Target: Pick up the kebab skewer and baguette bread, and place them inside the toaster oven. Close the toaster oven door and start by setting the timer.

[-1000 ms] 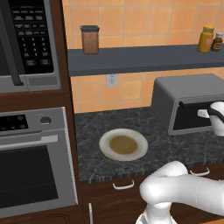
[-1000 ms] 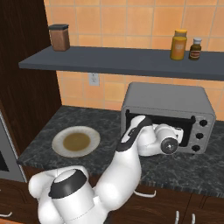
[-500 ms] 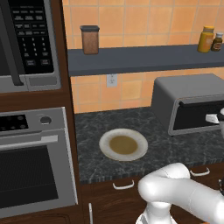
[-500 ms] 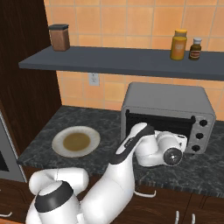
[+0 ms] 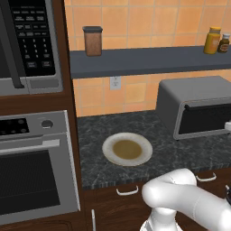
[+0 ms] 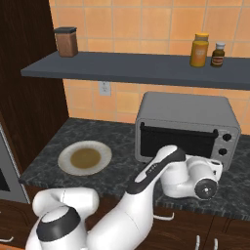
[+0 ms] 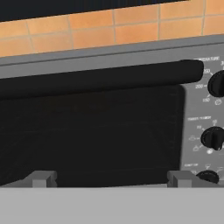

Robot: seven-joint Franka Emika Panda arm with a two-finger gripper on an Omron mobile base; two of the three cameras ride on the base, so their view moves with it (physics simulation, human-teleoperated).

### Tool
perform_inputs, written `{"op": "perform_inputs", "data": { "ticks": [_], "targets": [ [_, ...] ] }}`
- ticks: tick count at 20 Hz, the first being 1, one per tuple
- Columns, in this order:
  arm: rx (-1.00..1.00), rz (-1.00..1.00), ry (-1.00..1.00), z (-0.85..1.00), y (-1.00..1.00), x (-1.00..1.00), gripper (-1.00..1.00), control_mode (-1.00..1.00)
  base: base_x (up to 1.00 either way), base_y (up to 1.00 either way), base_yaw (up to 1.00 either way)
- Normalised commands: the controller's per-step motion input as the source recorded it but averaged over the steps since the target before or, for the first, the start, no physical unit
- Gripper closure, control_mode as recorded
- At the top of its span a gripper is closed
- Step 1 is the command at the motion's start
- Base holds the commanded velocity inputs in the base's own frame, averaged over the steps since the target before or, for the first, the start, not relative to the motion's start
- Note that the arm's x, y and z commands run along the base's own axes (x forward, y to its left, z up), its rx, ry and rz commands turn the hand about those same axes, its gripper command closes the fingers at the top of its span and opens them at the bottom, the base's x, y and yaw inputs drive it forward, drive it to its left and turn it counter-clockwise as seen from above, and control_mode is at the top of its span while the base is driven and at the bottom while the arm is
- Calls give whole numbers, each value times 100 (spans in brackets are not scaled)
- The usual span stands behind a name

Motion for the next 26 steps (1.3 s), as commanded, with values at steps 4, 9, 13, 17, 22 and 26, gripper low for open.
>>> {"op": "perform_inputs", "data": {
  "ticks": [4,9,13,17,22,26],
  "targets": [
    [0,0,0,0,-34,-3,-100,-100,0,0,0],
    [0,0,0,0,-40,-6,-100,-100,0,0,0],
    [0,0,0,0,-20,0,-100,-100,0,0,0],
    [0,0,0,0,-20,0,-100,-100,0,0,0],
    [0,0,0,0,-11,0,-100,-100,0,0,0],
    [0,0,0,0,-9,0,-100,-100,0,0,0]
  ]
}}
